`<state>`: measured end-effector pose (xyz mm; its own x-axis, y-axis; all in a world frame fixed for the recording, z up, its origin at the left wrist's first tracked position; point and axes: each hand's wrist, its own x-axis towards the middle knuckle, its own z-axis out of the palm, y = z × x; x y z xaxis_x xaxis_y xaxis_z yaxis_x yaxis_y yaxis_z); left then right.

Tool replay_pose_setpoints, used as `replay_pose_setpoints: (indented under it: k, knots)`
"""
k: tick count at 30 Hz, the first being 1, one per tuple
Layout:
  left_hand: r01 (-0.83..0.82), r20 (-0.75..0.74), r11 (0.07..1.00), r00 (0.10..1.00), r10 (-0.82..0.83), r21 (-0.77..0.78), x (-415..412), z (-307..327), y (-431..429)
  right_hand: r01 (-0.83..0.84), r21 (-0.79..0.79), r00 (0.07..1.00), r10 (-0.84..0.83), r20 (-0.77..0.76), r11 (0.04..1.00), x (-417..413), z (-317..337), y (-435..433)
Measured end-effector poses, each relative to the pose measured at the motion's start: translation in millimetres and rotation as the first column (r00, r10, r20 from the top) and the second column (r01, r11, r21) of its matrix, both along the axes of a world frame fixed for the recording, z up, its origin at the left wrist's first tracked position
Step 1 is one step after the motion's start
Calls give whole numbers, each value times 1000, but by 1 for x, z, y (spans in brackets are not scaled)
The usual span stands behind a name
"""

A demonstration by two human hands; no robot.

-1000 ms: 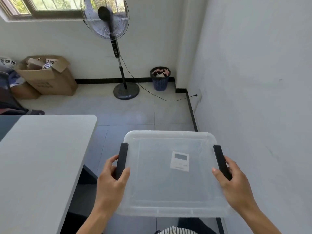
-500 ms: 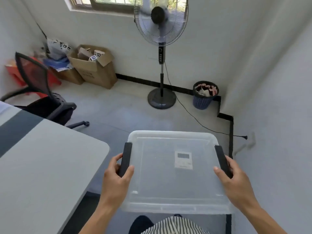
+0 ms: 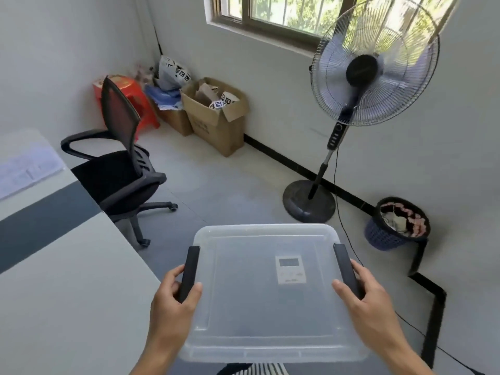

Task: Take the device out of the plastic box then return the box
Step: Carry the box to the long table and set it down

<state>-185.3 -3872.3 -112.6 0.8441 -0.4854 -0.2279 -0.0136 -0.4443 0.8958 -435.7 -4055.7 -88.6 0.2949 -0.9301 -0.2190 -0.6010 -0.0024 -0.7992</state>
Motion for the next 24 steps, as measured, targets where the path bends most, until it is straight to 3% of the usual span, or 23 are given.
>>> replay_pose_setpoints:
  k: [6, 13, 20, 24]
  knots:
    - [-55, 10, 999, 998, 55, 2, 69, 13, -67, -111, -42, 994, 112, 8, 993, 88, 19, -96]
    - [-375, 0, 926, 927, 376, 33, 134, 10, -94, -394, 33, 918, 395, -36, 918, 230, 3, -181]
    - [-676, 37, 733, 737, 675, 76, 177, 4, -130, -671, 76, 736, 675, -57, 738, 381, 0, -253]
    - [-817, 45, 571, 575, 817, 80, 181, 8, -134, -838, 68, 536, 841, -80, 541, 467, 11, -260]
